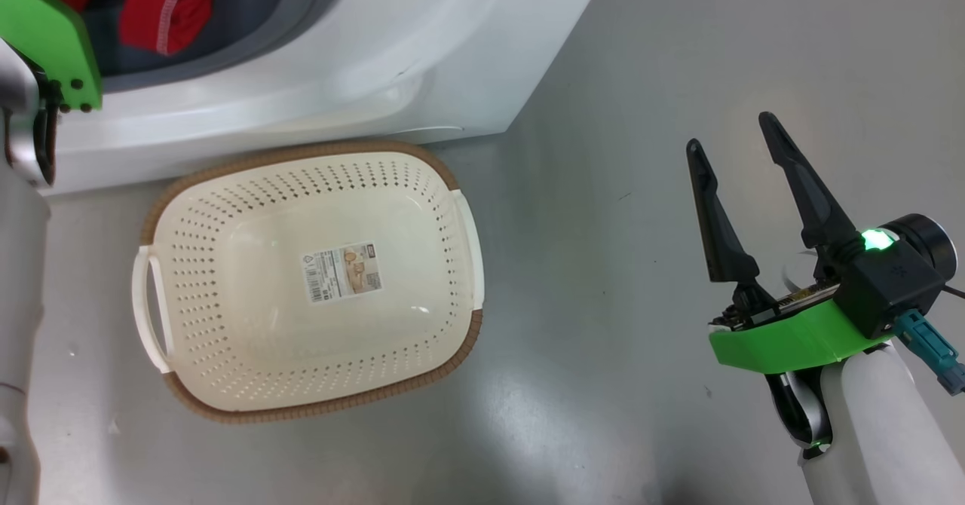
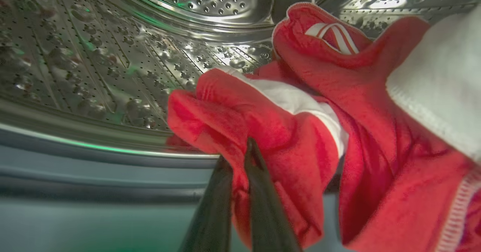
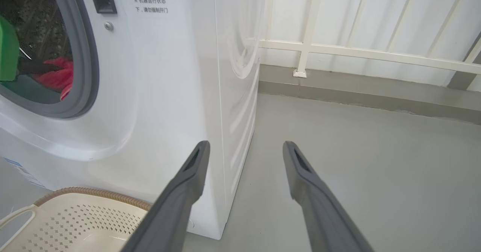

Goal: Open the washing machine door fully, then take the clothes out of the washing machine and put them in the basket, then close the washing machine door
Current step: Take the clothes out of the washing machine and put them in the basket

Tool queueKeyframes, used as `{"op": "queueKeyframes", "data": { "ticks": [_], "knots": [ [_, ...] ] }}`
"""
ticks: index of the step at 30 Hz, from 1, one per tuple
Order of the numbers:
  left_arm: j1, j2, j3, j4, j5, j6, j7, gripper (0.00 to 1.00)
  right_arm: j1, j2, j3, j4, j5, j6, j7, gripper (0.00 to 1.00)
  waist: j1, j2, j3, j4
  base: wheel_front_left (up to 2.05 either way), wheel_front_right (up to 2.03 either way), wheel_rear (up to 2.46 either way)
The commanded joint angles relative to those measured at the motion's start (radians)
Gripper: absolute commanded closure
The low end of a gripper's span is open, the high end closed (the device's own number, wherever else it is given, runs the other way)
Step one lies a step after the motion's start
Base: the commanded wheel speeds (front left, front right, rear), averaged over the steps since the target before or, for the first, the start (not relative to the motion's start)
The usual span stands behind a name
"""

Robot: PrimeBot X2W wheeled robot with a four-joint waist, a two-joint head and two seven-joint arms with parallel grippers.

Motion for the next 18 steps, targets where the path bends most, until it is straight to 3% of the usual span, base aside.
{"op": "queueKeyframes", "data": {
  "ticks": [1, 13, 18],
  "knots": [
    [0.019, 0.050, 0.025, -0.034, -0.013, 0.017, -0.032, 1.00, -0.003, 0.000, 0.015, -0.019, 0.011, 0.005, -0.006, 0.00, 0.0001, 0.0000, -0.004, 0.005, 0.00, 0.00, 0.00],
    [0.111, 0.034, 0.062, -0.131, -0.082, -0.037, -0.260, 1.00, 0.005, 0.000, 0.002, -0.009, -0.002, 0.005, -0.006, 0.00, 0.0001, 0.0000, -0.034, 0.046, 0.00, 0.00, 0.00],
    [0.162, 0.024, 0.069, -0.191, -0.093, -0.045, -0.304, 1.00, 0.008, 0.000, -0.001, -0.006, -0.004, 0.005, -0.006, 0.00, 0.0001, 0.0000, -0.053, 0.063, 0.00, 0.00, 0.00]
  ]
}}
